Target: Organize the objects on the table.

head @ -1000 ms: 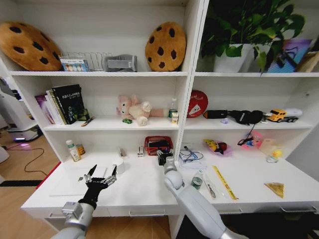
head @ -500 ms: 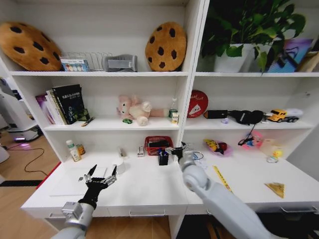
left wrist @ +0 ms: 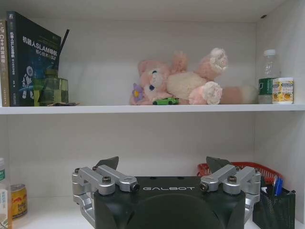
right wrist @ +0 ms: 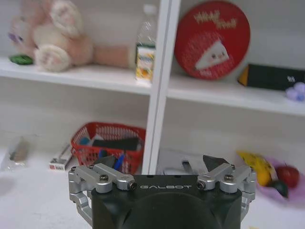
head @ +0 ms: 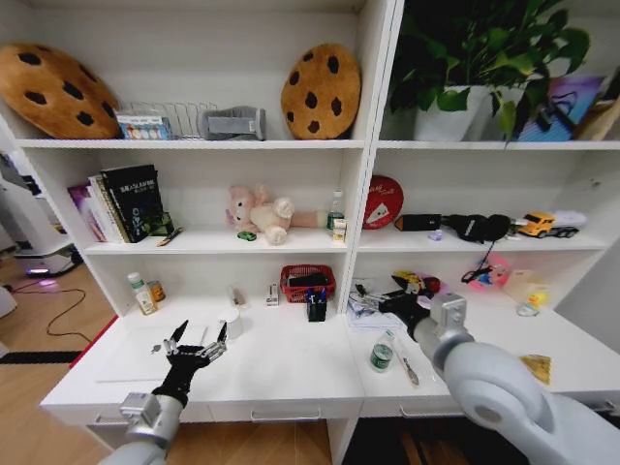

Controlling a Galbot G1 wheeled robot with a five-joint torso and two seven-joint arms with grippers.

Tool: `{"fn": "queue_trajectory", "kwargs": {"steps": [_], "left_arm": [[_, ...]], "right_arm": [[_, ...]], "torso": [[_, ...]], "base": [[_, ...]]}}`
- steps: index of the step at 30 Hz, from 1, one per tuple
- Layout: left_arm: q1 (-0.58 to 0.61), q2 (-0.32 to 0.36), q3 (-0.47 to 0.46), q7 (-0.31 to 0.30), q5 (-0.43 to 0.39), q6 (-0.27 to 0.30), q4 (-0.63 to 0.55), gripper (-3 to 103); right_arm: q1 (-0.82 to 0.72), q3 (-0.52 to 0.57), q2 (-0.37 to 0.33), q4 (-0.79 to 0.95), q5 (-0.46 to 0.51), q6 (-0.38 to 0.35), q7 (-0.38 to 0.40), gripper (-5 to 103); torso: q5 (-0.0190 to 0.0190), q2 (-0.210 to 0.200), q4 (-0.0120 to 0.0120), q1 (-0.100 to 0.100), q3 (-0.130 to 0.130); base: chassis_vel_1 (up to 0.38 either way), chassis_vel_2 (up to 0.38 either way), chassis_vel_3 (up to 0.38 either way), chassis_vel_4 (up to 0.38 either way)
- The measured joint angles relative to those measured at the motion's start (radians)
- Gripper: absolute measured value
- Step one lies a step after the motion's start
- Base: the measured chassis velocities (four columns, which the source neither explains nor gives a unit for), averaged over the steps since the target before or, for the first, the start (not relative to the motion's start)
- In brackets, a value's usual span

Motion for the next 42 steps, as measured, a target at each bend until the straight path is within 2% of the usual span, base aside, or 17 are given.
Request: {"fn": "queue_trajectory", "kwargs": {"steps": [2,7,8,9,12,16,22,28,31,32,33,35,36,38,39,41,42], "left_arm": [[0.000,0.000,0.000,0.000,0.000,0.000,0.000,100],[0.000,0.000,0.000,0.000,0.000,0.000,0.000,100],[0.000,0.000,0.000,0.000,0.000,0.000,0.000,100],[0.000,0.000,0.000,0.000,0.000,0.000,0.000,100],[0.000,0.000,0.000,0.000,0.000,0.000,0.000,100],[0.000,0.000,0.000,0.000,0.000,0.000,0.000,100],[0.000,0.000,0.000,0.000,0.000,0.000,0.000,100],[0.000,0.000,0.000,0.000,0.000,0.000,0.000,100],[0.000,0.000,0.000,0.000,0.000,0.000,0.000,100],[0.000,0.000,0.000,0.000,0.000,0.000,0.000,100],[0.000,0.000,0.000,0.000,0.000,0.000,0.000,100],[0.000,0.000,0.000,-0.001,0.000,0.000,0.000,100],[0.000,0.000,0.000,-0.001,0.000,0.000,0.000,100],[0.000,0.000,0.000,0.000,0.000,0.000,0.000,100],[0.000,0.000,0.000,0.000,0.000,0.000,0.000,100],[0.000,0.000,0.000,0.000,0.000,0.000,0.000,100],[0.000,0.000,0.000,0.000,0.000,0.000,0.000,100]], "right_arm": [[-0.021,0.003,-0.002,0.000,0.119,0.001,0.144,100],[-0.096,0.070,0.018,-0.004,0.110,0.007,0.189,100],[-0.126,0.108,0.033,-0.005,0.087,-0.001,0.155,100],[-0.173,0.199,0.059,-0.009,-0.005,-0.015,0.015,100],[-0.173,0.259,0.070,-0.026,-0.044,-0.031,-0.041,100],[-0.136,0.267,0.068,-0.029,0.113,0.007,0.133,100],[-0.277,0.319,0.156,-0.016,0.120,0.078,0.292,100],[-0.444,0.440,0.261,-0.023,0.030,0.117,0.323,100],[-0.540,0.516,0.317,-0.046,-0.069,0.116,0.201,100],[-0.584,0.557,0.342,-0.063,-0.132,0.115,0.104,100],[-0.584,0.557,0.342,-0.063,-0.132,0.115,0.104,100],[-0.649,0.626,0.378,-0.102,-0.278,0.121,-0.073,100],[-0.649,0.626,0.378,-0.102,-0.278,0.121,-0.073,100],[-0.709,0.712,0.412,-0.238,-0.657,0.212,-0.405,100],[-0.709,0.712,0.412,-0.238,-0.657,0.212,-0.405,100],[-0.621,0.729,0.422,-0.394,-0.876,0.340,-0.509,100],[-0.621,0.729,0.422,-0.394,-0.876,0.340,-0.509,100]], "torso": [[-0.0001,0.000,0.0002,0.000,0.000],[-0.0002,0.000,-0.0001,0.000,0.000],[0.0000,0.000,-0.0002,0.000,0.000],[0.0001,0.000,-0.0003,0.000,0.000],[-0.0003,0.000,-0.0005,0.000,0.000],[-0.0006,0.000,0.0004,0.000,0.000],[-0.0003,0.000,-0.0002,0.000,0.000],[-0.0001,0.000,-0.0002,0.000,0.000],[-0.0001,0.000,-0.0001,0.000,0.000],[0.0001,0.000,-0.0008,0.000,0.000],[0.0001,0.000,-0.0008,0.000,0.000],[-0.0001,0.000,0.0003,0.000,0.000],[-0.0001,0.000,0.0003,0.000,0.000],[-0.0005,0.000,-0.0007,0.000,0.000],[-0.0005,0.000,-0.0007,0.000,0.000],[0.0004,0.000,0.0004,0.000,0.000],[0.0004,0.000,0.0004,0.000,0.000]], "base": [[0.000,0.000,0.000,0.000],[0.000,0.000,0.000,0.000],[0.000,0.000,0.000,0.000],[0.000,0.000,0.000,0.000],[0.000,0.000,0.000,0.000],[0.000,0.000,0.000,0.000],[0.000,0.000,0.000,0.000],[0.000,0.000,0.000,0.000],[0.000,0.000,0.000,0.000],[0.000,0.000,0.000,0.000],[0.000,0.000,0.000,0.000],[0.000,0.000,0.000,0.000],[0.000,0.000,0.000,0.000],[0.000,0.000,0.000,0.000],[0.000,0.000,0.000,0.000],[0.000,0.000,0.000,0.000],[0.000,0.000,0.000,0.000]]}}
